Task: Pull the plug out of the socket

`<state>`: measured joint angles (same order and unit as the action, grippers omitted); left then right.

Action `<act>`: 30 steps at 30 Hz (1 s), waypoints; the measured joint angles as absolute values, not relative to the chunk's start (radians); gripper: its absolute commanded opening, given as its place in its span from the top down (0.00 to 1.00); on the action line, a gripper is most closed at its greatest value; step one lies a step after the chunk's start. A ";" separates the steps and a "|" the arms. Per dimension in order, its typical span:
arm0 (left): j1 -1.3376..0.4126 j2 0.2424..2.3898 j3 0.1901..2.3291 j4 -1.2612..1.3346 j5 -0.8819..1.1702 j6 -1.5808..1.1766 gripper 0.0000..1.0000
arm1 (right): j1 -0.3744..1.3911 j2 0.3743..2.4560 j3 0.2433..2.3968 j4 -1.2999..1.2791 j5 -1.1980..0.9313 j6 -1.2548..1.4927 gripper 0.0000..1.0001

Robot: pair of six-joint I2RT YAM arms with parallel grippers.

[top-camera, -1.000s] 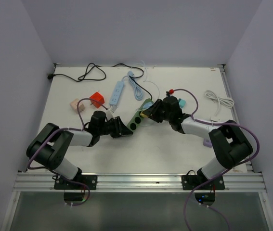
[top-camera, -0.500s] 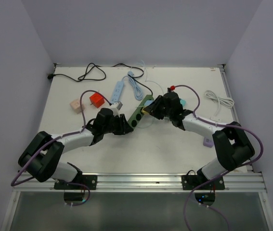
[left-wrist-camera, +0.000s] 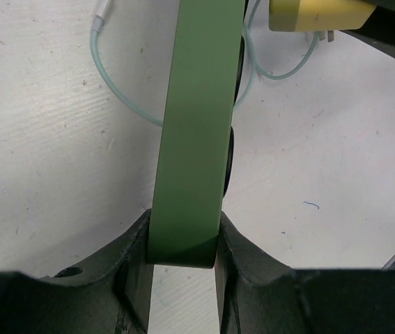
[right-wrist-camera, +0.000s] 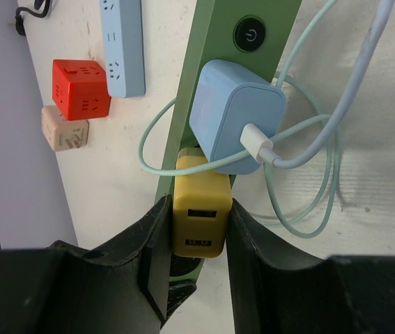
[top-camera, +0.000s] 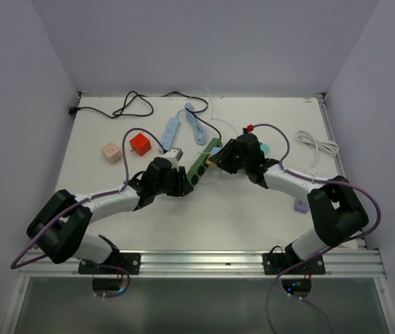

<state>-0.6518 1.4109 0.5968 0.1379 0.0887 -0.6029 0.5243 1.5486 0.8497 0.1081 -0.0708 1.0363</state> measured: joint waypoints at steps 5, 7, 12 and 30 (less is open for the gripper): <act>-0.652 1.416 0.598 0.144 0.102 -0.617 1.00 | 0.524 1.546 0.843 0.122 -0.070 1.036 1.00; -0.642 1.424 0.591 0.165 0.136 -0.641 1.00 | 0.523 1.536 0.826 0.136 -0.067 1.035 1.00; -0.571 1.438 0.527 0.268 0.293 -0.719 1.00 | 0.525 1.515 0.793 0.147 -0.069 1.036 1.00; -0.463 1.527 0.464 0.456 0.542 -0.854 1.00 | 0.534 1.510 0.780 0.139 -0.062 1.044 1.00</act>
